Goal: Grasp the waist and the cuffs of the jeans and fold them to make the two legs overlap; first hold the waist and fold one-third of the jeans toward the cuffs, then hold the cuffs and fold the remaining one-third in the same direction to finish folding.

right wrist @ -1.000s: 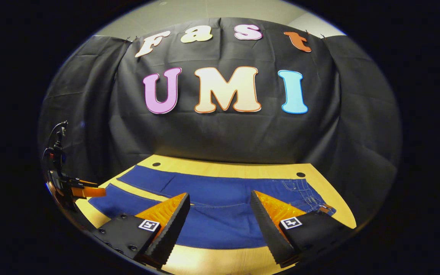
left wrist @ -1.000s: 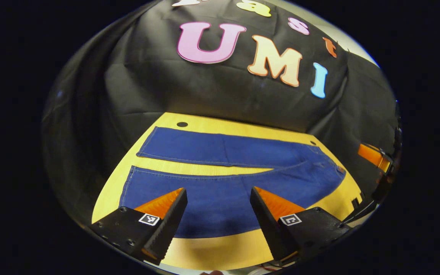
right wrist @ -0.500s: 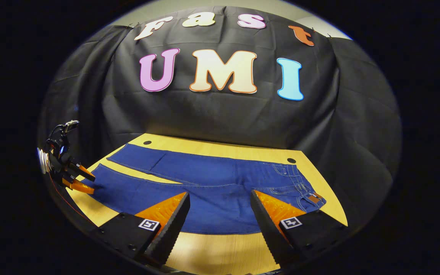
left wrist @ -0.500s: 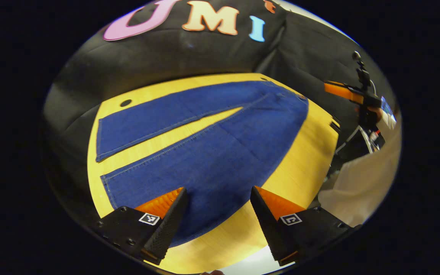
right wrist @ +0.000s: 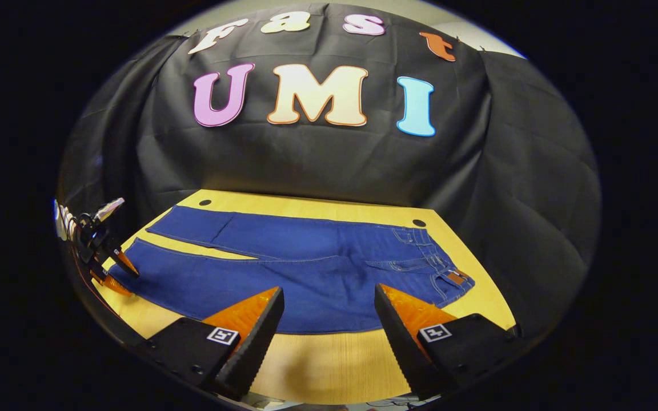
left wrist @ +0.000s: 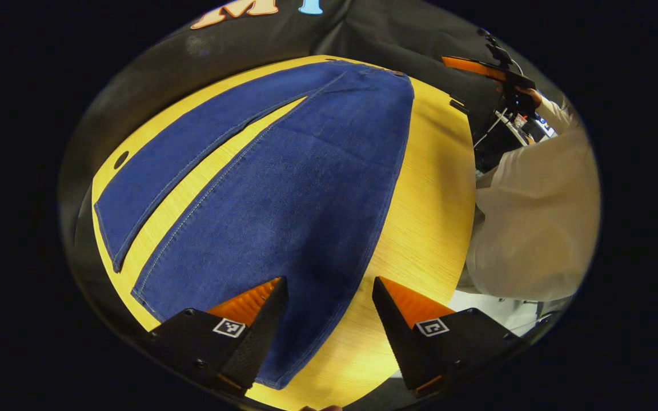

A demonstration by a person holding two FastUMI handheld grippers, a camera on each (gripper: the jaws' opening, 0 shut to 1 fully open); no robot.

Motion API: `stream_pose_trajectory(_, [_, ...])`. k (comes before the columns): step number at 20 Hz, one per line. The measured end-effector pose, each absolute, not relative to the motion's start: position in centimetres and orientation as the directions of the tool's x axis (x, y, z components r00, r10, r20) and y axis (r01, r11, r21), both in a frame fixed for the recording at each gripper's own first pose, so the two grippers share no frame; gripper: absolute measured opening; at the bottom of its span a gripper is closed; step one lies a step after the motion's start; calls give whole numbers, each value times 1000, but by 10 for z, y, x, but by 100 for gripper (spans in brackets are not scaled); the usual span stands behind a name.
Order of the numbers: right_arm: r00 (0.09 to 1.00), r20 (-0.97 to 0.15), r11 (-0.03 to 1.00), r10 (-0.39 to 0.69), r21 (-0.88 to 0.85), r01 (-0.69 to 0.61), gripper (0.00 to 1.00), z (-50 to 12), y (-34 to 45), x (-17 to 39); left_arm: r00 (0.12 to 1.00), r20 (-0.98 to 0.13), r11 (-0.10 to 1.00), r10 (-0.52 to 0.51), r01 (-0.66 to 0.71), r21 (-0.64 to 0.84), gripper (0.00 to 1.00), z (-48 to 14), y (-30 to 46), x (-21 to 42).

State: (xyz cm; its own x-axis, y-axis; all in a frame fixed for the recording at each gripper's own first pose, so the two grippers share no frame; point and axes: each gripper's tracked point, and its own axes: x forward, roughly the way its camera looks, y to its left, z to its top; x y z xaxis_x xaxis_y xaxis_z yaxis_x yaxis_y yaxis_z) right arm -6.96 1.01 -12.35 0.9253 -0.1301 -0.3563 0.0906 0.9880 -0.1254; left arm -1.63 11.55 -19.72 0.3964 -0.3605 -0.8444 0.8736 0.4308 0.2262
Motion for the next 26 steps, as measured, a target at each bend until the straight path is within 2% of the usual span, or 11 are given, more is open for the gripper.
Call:
stream_pose_trajectory(4, [917,-377,989,-129,-117,91,99,-133,13,-65,419,-852,344,-313,886,309,85,-198,126,-9])
stream_pose_trajectory(5, [916,-382,990,-121,-113,83,99,-134,15,-63,428,-851,316,-304,888,333,76,-199,128,-8])
stream_pose_trajectory(7, [916,-387,991,-106,-118,65,98,-136,18,-59,429,-854,314,-296,888,337,76,-199,129,-7])
stream_pose_trajectory(8, [914,-392,991,-101,-123,57,99,-139,18,-57,430,-853,327,-297,885,332,73,-199,128,-8])
stream_pose_trajectory(10, [912,-401,991,-90,-124,43,98,-143,20,-55,429,-856,323,-290,885,335,77,-198,127,-7])
stream_pose_trajectory(13, [913,-402,994,-69,-110,26,98,-144,20,-55,433,-857,325,-278,883,340,73,-197,126,-7])
stream_pose_trajectory(15, [909,-413,995,-50,-99,9,98,-149,20,-53,444,-854,341,-272,874,346,62,-197,126,-5])
stream_pose_trajectory(18, [902,-432,995,-15,-93,-28,98,-155,17,-50,466,-837,367,-287,860,354,31,-194,119,5])
stream_pose_trajectory(19, [898,-439,994,0,-96,-47,99,-156,16,-49,468,-837,371,-283,858,354,13,-195,118,7])
stream_pose_trajectory(21, [888,-457,989,44,-105,-103,99,-159,15,-48,456,-852,397,-256,854,338,4,-194,117,5])
stream_pose_trajectory(26, [815,-549,945,188,-126,-303,99,-179,-1,-44,439,-880,423,-181,843,333,1,-197,116,9])
